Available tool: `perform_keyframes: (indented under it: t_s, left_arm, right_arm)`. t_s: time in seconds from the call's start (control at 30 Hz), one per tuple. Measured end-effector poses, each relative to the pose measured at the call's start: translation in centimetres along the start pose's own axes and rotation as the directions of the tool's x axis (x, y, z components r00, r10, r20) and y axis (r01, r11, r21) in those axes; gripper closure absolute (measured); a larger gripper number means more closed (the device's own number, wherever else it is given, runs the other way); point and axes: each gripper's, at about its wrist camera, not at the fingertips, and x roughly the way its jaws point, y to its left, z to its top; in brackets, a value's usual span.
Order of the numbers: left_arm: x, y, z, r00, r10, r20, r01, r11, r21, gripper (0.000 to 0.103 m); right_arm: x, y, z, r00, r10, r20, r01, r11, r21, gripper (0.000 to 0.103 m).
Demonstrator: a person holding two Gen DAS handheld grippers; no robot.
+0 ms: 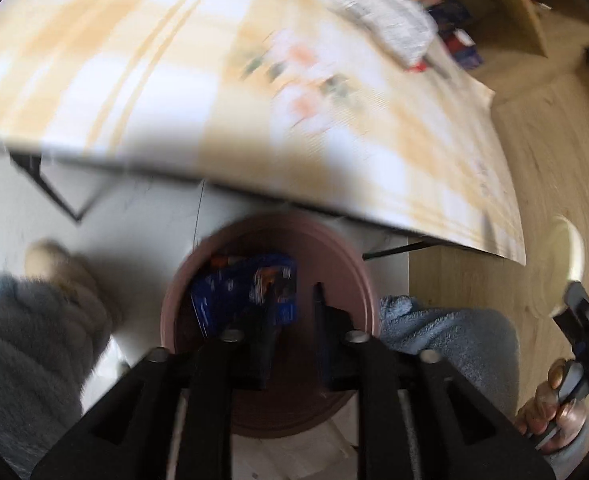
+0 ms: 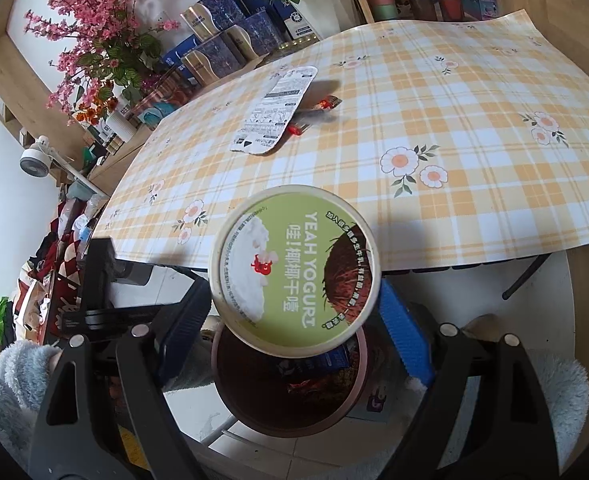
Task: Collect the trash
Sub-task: 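Open the left tool to drop the coffee box into the bin, then open the right tool to drop the yogurt cup into the bin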
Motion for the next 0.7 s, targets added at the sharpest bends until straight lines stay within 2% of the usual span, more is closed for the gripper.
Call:
perform_keyframes:
  t_s: [0.17, 0.23, 0.37, 0.5, 0.63, 0.7]
  left_arm:
    - [-3.8, -2.2, -0.2, 0.989, 0.033, 0.142, -0.055, 0.987, 0.153, 0.059]
    - [-5.5, -2.7, -0.7, 0.978, 0.050, 0.201, -0.092, 0.974, 0.208, 0.046]
    - [-8.7, -3.2, -1.9, 0.943, 0.079, 0.324, -0.184, 0.933, 0.309, 0.028]
    - [-10.7, -2.6, -3.2, 0.905, 0.101, 0.414, -0.261, 0.900, 0.350, 0.011]
    - [-12.1, -1.4, -3.7, 0.869, 0.122, 0.480, -0.309, 0.891, 0.332, 0.006]
    - [-12.6, -1.2, -4.1, 0.858, 0.105, 0.503, -0.300, 0.897, 0.324, 0.006]
  right_arm:
    - [1.1, 0.8, -0.9, 0.999, -0.016, -0.033, 0.015, 1.000, -0.019, 0.019]
    - [1.7, 1.5, -1.5, 0.998, -0.022, -0.051, 0.021, 0.999, -0.034, 0.019]
    - [3.1, 3.1, -2.6, 0.995, -0.043, -0.085, 0.036, 0.995, -0.088, 0.019]
    - [4.5, 5.1, -3.9, 0.989, -0.086, -0.119, 0.063, 0.982, -0.179, 0.019]
    - [5.7, 6.2, -4.4, 0.984, -0.114, -0.138, 0.080, 0.969, -0.233, 0.019]
    - [6.2, 6.5, -4.6, 0.980, -0.124, -0.153, 0.084, 0.967, -0.241, 0.019]
